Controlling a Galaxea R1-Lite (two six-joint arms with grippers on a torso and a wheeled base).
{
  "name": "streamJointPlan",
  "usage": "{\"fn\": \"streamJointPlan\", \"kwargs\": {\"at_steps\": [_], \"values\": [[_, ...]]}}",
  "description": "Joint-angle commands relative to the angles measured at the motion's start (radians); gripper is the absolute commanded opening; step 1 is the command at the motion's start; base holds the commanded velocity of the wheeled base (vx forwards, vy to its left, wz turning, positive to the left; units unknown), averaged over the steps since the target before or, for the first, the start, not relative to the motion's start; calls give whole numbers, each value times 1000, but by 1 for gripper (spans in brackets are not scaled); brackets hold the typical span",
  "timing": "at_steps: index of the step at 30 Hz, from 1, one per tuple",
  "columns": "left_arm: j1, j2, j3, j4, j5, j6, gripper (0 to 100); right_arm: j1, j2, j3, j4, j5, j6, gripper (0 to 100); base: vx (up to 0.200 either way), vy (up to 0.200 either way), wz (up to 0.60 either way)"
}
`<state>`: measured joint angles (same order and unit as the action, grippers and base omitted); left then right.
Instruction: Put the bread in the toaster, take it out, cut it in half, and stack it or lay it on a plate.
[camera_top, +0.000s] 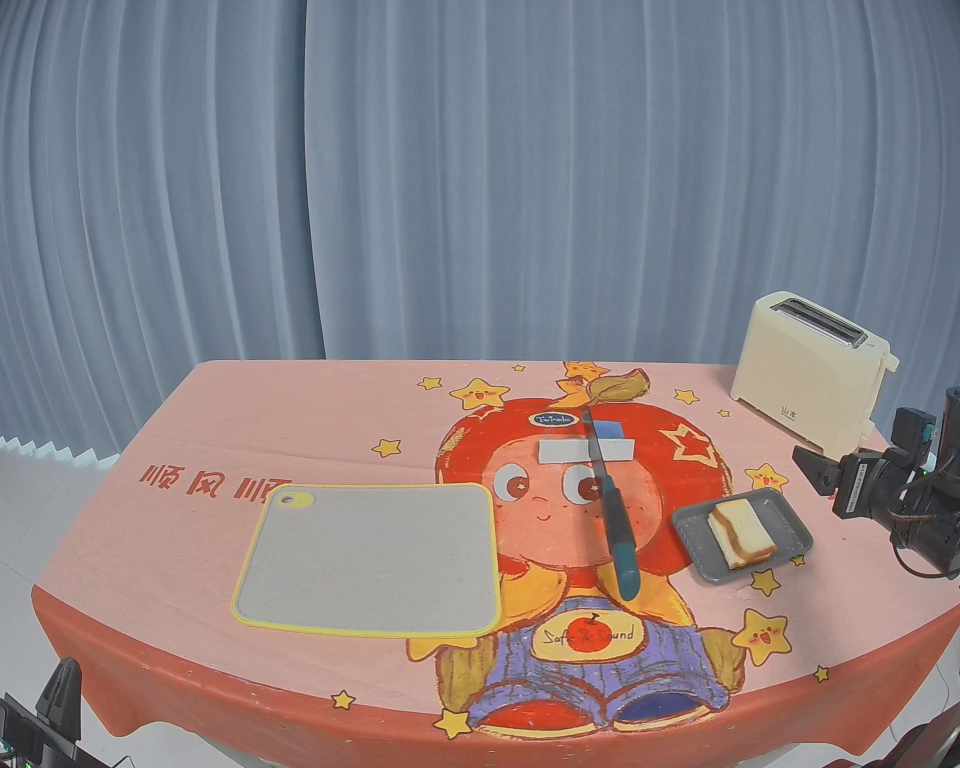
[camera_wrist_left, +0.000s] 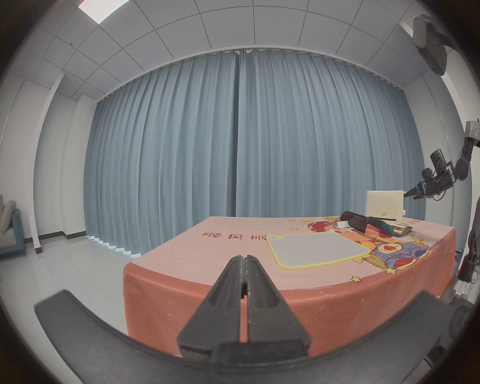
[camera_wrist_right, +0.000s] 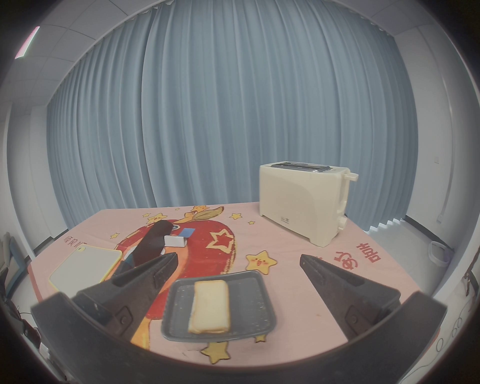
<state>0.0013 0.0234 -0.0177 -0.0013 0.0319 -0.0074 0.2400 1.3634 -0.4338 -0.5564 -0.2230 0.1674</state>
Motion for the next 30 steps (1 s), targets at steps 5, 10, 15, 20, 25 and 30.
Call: {"fn": "streamJointPlan", "kwargs": {"at_steps": [5,10,15,20,25,30], "values": [[0,0,18,0,0,0,0,-4,0,0,0,-1,0,100,0,-200,0],[0,0,18,0,0,0,0,-4,2,-2,0,-1,0,100,0,-200,0],[0,0,18,0,0,0,0,-4,0,-2,0,-1,-2,100,0,-200,0],[0,0,18,0,0,-2,0,-2,0,0,0,-1,-3,100,0,-80,0],[0,0,18,0,0,-2,0,-2,0,4,3,-1,-3,100,0,0,0],[0,0,18,0,0,-2,0,1,2,10,3,-1,-5,100,0,0,0]]}}
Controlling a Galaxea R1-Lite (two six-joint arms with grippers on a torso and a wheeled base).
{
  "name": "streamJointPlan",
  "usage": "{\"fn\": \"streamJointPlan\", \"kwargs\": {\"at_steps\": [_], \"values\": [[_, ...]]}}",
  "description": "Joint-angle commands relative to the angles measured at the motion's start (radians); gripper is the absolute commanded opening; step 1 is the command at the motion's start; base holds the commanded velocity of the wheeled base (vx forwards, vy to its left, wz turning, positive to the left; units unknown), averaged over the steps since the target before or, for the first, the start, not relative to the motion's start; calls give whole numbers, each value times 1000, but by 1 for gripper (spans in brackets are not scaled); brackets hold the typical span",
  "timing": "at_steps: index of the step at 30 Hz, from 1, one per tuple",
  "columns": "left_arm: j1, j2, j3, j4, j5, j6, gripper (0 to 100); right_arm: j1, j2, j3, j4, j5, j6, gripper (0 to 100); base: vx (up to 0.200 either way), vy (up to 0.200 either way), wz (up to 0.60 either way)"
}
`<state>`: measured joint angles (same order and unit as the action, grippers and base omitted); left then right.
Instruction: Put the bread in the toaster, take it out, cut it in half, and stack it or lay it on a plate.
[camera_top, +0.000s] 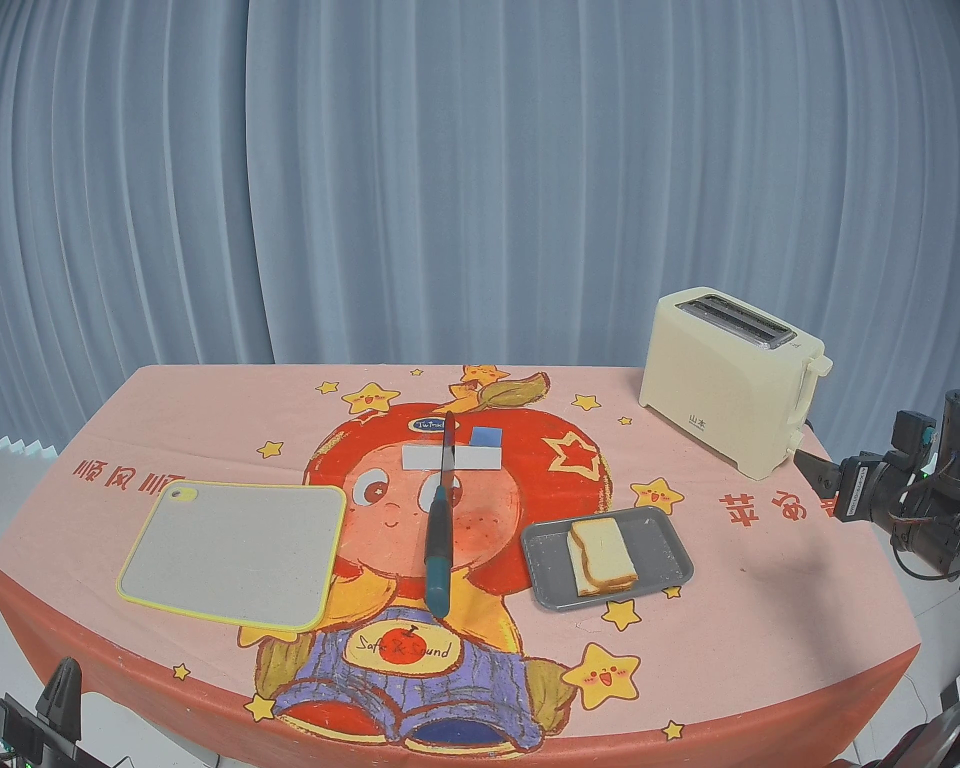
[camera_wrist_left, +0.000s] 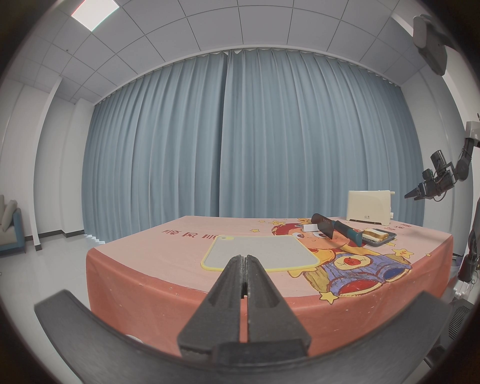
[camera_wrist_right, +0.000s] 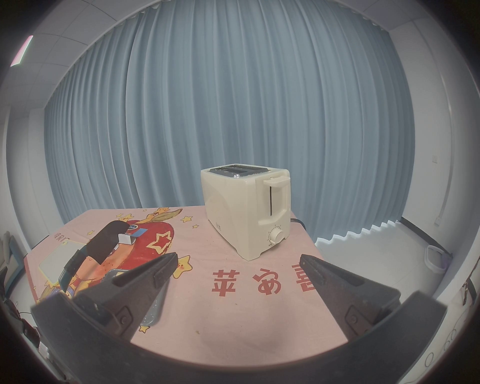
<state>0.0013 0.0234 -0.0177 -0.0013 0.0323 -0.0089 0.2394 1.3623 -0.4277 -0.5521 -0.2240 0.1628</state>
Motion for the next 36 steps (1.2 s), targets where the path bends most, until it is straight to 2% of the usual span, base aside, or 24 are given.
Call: {"fn": "streamJointPlan", "kwargs": {"at_steps": [1,5,11,17,36], "values": [[0,0,18,0,0,0,0,3,3,6,0,0,-2,100,0,0,0],[0,0,18,0,1,0,0,1,6,4,-2,0,-2,100,0,0,0],[0,0,18,0,1,0,0,3,6,6,-2,0,-2,100,-200,0,0],[0,0,18,-2,1,0,0,3,6,10,-3,0,-3,100,0,0,0],[0,0,18,0,1,0,0,1,1,12,-3,0,-2,100,0,200,0]]}}
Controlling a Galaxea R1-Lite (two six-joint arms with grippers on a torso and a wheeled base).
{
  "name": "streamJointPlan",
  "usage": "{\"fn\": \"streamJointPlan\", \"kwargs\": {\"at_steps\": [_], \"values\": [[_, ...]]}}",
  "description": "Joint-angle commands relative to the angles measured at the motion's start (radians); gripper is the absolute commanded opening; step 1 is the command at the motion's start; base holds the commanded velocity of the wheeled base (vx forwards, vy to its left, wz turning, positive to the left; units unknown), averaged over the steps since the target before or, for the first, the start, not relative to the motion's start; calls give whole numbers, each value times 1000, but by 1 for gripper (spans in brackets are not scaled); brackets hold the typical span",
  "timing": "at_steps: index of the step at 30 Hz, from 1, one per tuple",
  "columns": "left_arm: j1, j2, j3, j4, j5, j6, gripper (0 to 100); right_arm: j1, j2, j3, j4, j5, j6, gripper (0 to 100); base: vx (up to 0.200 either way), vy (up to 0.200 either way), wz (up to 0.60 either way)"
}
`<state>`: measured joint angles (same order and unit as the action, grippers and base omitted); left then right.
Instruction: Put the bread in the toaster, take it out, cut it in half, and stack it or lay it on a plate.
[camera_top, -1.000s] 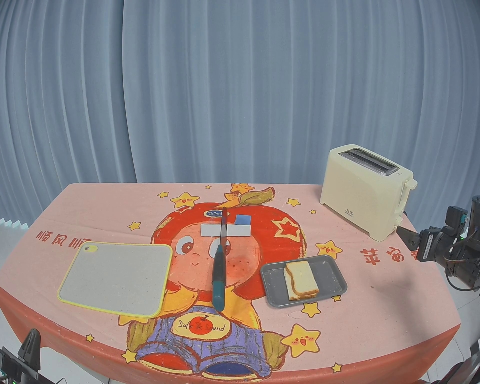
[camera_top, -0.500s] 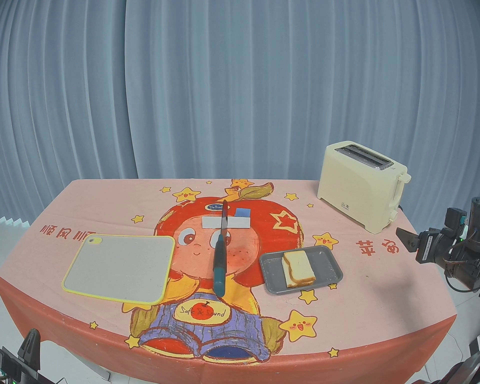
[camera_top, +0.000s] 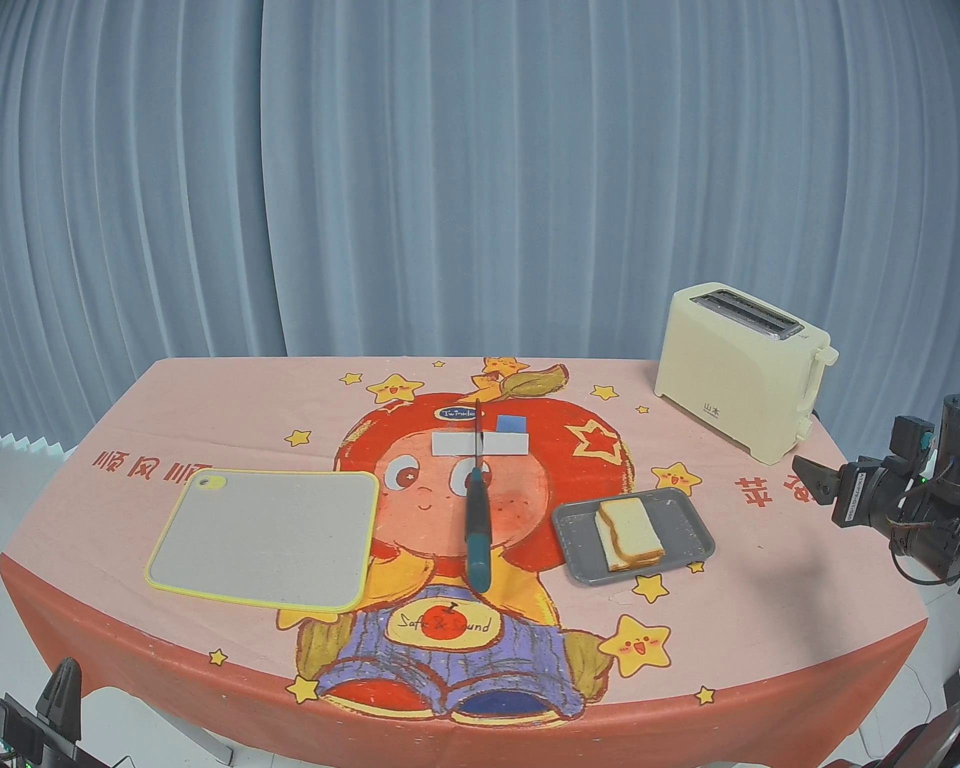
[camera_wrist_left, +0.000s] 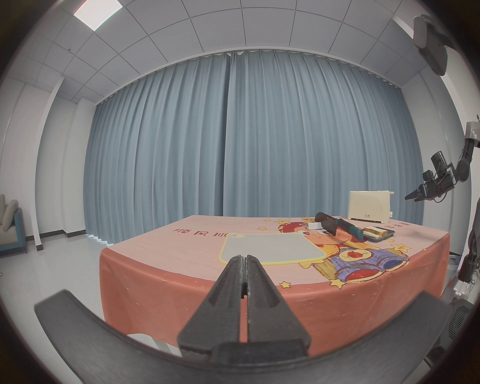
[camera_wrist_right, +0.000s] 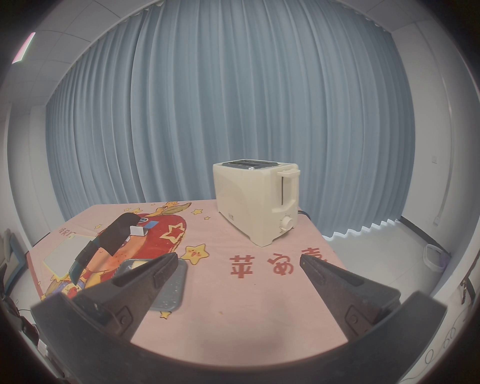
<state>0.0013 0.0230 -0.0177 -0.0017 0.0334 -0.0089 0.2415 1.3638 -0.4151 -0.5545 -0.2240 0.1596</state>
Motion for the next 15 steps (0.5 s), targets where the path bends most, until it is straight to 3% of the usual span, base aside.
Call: {"fn": "streamJointPlan", "kwargs": {"at_steps": [1,5,15], "values": [[0,0,18,0,0,0,0,-1,-2,-1,-1,0,0,100,0,200,0],[0,0,18,0,0,0,0,-1,0,-1,-1,-1,3,100,0,200,0],[0,0,18,0,0,0,0,-2,0,-2,-2,-3,1,100,-200,200,0]]}}
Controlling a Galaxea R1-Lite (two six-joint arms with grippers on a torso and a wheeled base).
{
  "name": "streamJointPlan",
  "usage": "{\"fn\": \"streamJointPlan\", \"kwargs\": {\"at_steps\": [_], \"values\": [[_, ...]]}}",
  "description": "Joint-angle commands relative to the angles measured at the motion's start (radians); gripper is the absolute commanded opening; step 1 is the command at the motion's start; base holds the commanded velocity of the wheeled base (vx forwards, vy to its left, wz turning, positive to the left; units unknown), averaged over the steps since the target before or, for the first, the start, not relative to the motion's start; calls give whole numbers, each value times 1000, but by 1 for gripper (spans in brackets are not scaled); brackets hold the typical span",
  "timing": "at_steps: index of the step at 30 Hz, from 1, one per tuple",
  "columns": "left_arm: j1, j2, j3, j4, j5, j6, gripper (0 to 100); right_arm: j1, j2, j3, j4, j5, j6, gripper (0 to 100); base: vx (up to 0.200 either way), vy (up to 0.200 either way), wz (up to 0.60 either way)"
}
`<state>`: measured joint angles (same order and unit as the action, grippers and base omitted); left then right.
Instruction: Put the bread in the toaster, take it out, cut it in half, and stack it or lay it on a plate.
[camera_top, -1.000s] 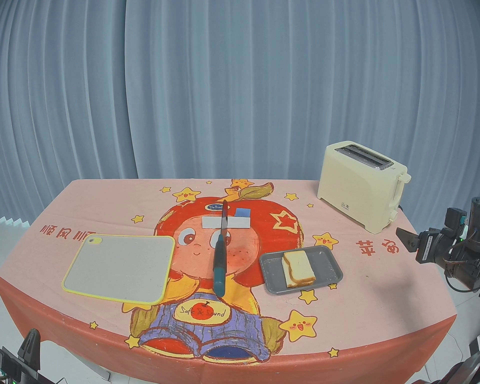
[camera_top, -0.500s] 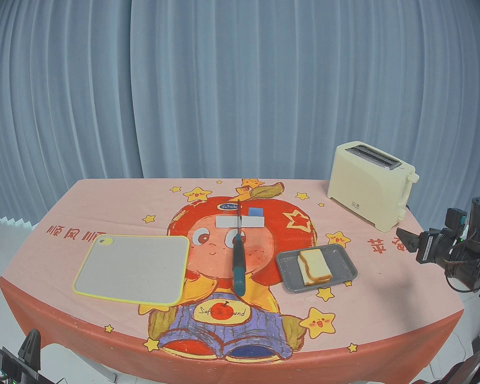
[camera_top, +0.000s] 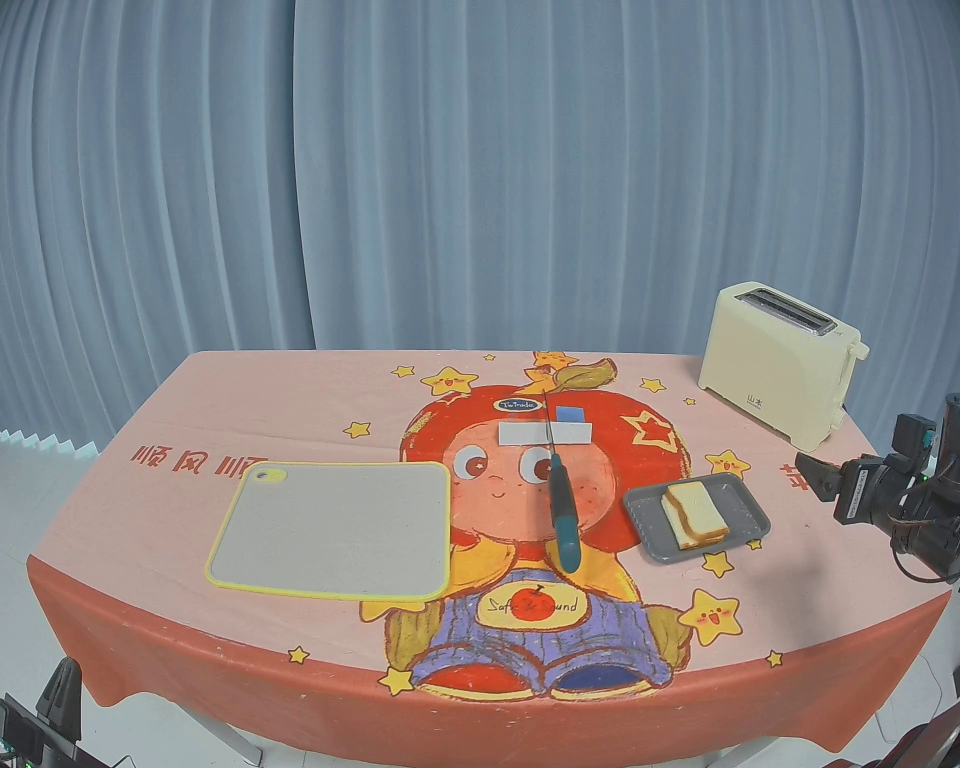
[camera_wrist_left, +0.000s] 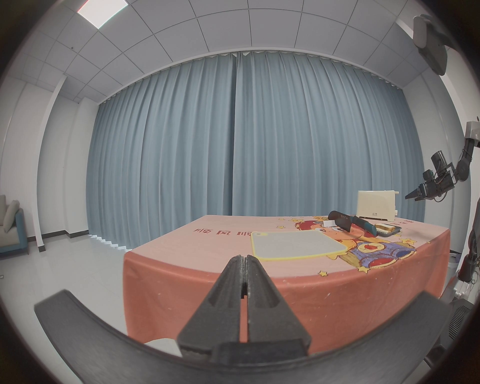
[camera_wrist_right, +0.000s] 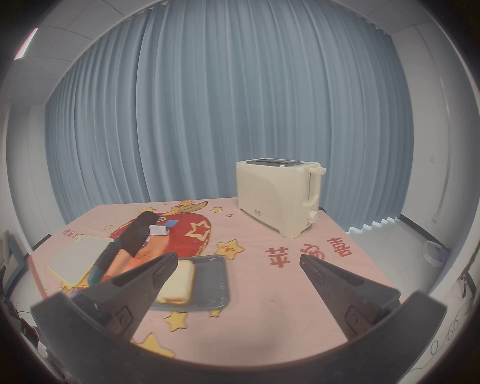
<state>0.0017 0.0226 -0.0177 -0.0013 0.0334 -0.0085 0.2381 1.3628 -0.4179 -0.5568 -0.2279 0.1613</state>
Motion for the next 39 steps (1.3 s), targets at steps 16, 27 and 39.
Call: {"fn": "streamJointPlan", "kwargs": {"at_steps": [16,27,39], "values": [[0,0,18,0,-4,1,0,-2,-24,7,0,-1,3,100,-63,63,0],[0,0,18,0,-4,1,0,-10,-152,42,0,-10,4,100,0,0,0],[0,0,18,0,-4,1,0,-137,-594,246,43,4,-86,100,0,0,0]]}}
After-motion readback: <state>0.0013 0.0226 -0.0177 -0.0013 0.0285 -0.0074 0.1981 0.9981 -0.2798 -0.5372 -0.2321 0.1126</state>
